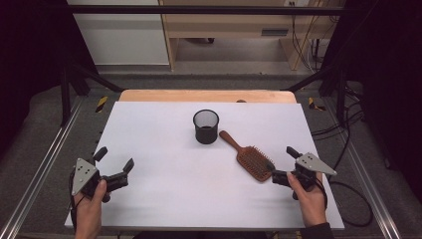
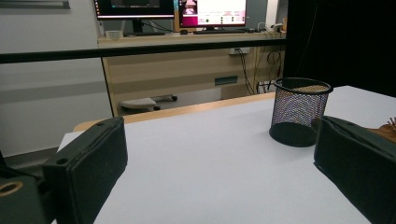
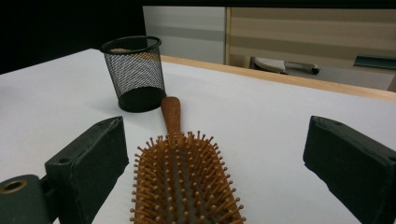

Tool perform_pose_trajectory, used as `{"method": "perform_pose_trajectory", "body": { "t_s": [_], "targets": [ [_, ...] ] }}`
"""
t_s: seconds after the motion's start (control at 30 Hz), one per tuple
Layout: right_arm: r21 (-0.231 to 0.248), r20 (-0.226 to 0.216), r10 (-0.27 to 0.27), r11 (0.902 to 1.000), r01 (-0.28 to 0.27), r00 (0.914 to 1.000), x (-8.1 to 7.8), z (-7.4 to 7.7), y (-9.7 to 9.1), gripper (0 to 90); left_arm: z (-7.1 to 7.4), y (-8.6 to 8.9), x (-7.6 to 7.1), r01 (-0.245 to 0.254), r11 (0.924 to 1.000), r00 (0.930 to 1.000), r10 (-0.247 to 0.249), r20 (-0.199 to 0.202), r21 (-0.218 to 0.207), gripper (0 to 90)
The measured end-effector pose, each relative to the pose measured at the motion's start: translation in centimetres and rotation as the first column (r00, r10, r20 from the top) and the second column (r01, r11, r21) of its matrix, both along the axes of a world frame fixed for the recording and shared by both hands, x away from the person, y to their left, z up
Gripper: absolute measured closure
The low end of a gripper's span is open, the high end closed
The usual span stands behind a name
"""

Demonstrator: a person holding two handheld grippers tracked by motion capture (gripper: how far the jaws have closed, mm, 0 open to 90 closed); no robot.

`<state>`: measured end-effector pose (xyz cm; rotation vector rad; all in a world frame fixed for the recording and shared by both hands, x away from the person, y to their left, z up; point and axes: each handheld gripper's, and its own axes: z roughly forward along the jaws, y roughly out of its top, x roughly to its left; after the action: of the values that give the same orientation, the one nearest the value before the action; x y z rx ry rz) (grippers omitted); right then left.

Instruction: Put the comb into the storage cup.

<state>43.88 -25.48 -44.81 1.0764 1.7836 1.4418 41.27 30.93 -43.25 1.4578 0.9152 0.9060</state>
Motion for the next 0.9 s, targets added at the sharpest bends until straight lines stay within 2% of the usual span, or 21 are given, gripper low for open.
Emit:
{"method": "perform_pose_trajectory", "body": {
  "t_s": [0.5, 0.6, 0.67, 0.9],
  "targets": [
    [-0.019, -0.033, 0.004, 0.9998, -0.005, 0.9995, 0.3, -0.2, 0.9, 6.4, 0.0, 0.2, 0.0, -0.008, 1.0, 1.0, 0.008, -0.002, -0.001, 3.0],
    [-0.03, -0.063, -0.004, 0.9995, 0.002, 0.998, 0.5, -0.4, 1.2, 6.6, 0.0, 0.2, 0.0, -0.007, 1.0, 1.0, 0.007, -0.005, -0.006, 3.0],
    [-0.022, -0.08, -0.014, 0.9997, 0.013, 0.9967, 0.7, -0.4, 1.4, 6.9, 0.0, 0.2, -0.1, -0.007, 1.0, 1.0, 0.007, -0.005, -0.004, 3.0],
    [-0.052, -0.1, -0.028, 0.9984, 0.023, 0.9946, 1.1, -0.3, 2.8, 8.5, 0.0, 0.2, -0.1, -0.006, 1.0, 1.0, 0.006, -0.006, -0.003, 3.0]
  ]
}}
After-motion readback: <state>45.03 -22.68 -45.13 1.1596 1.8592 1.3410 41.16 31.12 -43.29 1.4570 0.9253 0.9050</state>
